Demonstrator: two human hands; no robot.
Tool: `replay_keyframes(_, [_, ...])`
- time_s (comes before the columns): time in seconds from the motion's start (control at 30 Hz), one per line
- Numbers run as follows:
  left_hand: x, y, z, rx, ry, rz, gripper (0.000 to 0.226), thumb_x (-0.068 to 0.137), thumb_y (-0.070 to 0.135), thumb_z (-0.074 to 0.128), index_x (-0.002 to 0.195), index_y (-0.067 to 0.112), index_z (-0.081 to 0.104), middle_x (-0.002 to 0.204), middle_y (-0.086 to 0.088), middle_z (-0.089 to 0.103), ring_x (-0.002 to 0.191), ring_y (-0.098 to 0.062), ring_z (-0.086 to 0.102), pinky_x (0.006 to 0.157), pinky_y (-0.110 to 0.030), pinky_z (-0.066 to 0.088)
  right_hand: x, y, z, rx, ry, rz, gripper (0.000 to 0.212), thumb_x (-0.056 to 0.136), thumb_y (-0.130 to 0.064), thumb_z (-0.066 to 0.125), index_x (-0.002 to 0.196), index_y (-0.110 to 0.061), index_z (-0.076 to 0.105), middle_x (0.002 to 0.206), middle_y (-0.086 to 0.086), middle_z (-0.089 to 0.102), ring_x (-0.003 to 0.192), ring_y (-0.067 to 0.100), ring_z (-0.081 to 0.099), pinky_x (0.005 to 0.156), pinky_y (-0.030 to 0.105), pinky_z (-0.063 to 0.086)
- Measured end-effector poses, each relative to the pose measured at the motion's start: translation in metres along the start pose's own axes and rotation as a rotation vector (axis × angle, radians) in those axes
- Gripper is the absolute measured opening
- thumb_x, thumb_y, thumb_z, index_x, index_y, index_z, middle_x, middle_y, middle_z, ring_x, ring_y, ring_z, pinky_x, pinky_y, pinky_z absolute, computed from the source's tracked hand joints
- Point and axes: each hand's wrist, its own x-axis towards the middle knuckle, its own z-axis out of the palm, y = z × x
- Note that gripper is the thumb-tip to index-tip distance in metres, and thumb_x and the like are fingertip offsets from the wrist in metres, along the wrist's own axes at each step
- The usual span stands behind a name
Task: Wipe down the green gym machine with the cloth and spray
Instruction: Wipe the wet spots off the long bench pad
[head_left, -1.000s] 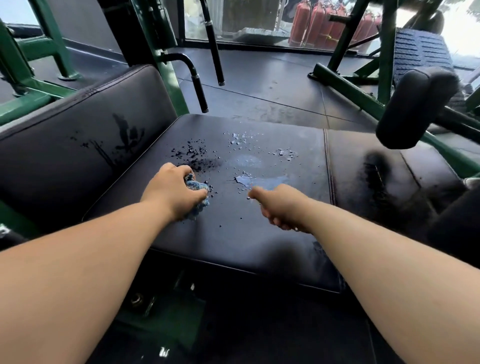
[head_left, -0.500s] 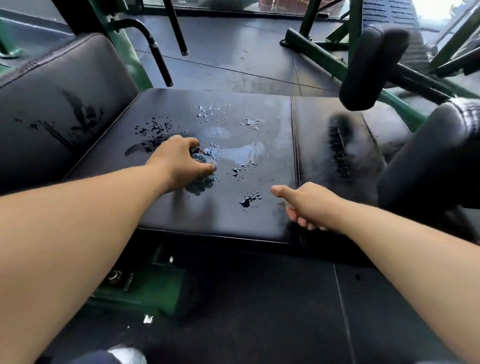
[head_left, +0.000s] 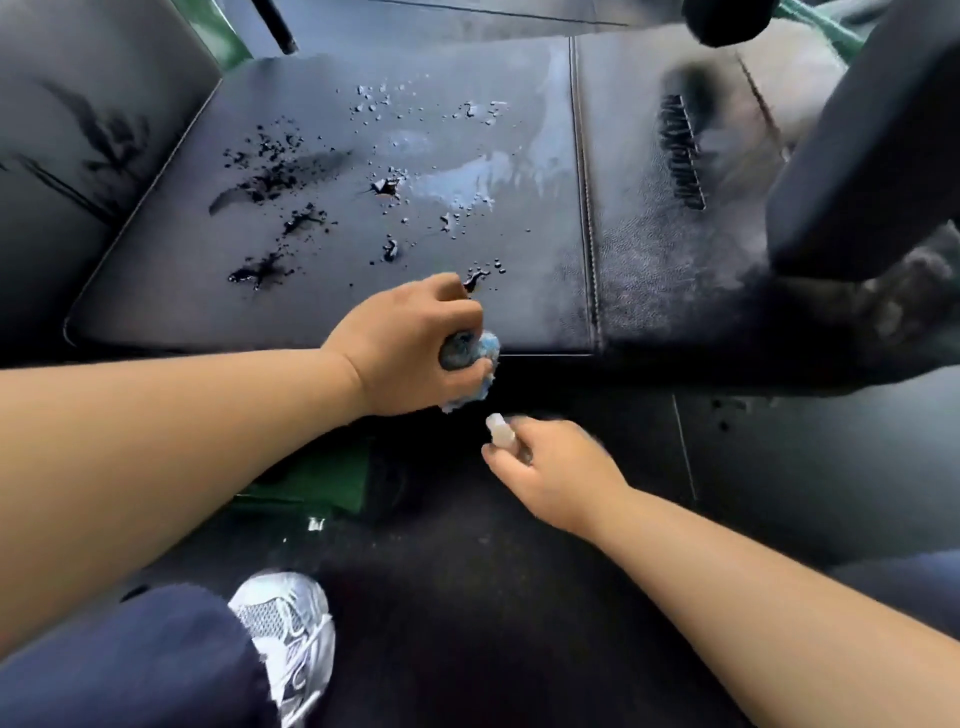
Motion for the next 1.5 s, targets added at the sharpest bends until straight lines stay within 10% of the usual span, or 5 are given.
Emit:
replay_keyframes(0.53, [-0.016,0.004,0.018,-0.096,0.205,-0.092,0.031,0.083,0.037,0.056,0.093,0.008,0.062,0.101,-0.010,0.054,0.081,-0.026,0.052,0.072,-0.027,0.042,-0.010,0.045,0.066,0.112,-0.122,0.337,0.080,0.086,-0.049,0.064,0.151,-0.035,0.021,0.152,-0.004,0.033,0.138,0.019,0.035,0.102,0.035,0.043])
replay_keyframes(0.73, [0.034,0.015,-0.010,-0.908,0.272,-0.742,0.018,0.097,0.020,0.049,0.115,0.023,0.048,0.091,0.004,0.053,0.068,-0.008,0.051,0.066,-0.016,0.051,-0.023,0.000,-0.018,0.203,0.619,-0.139,0.048,0.088,-0.043,0.046,0.126,-0.016,0.053,0.100,-0.004,0.052,0.074,0.006,0.048,0.075,0.024,0.045])
replay_keyframes(0.93, [0.065,0.007,-0.047,-1.700,-0.344,-0.791,0.022,0.087,0.025,0.038,0.099,0.019,0.056,0.099,-0.005,0.054,0.078,-0.020,0.056,0.076,-0.048,0.050,0.039,-0.062,-0.110,0.136,0.540,-0.218,0.054,0.086,-0.031,0.064,0.138,-0.031,0.049,0.148,0.003,0.040,0.137,0.017,0.037,0.113,0.025,0.025])
replay_keyframes(1.13, [0.059,-0.047,-0.054,-0.231,-0.084,-0.765,0.037,0.093,0.013,0.041,0.123,0.022,0.062,0.116,-0.002,0.061,0.093,-0.019,0.052,0.074,-0.025,0.042,0.077,-0.050,-0.068,-0.261,0.365,-0.090,0.033,0.092,-0.040,0.053,0.120,-0.031,0.068,0.139,0.000,0.054,0.126,0.024,0.049,0.105,0.035,0.039])
replay_keyframes(1.5, [0.024,-0.093,0.007,0.061,-0.407,-0.670,0.060,0.102,0.047,0.021,0.153,0.031,-0.006,0.160,-0.001,-0.016,0.147,-0.025,-0.013,0.118,-0.045,-0.002,0.120,-0.028,-0.088,-0.297,0.452,-0.024,0.035,0.098,-0.020,0.047,0.131,-0.021,0.059,0.151,0.001,0.042,0.138,0.025,0.037,0.114,0.032,0.027])
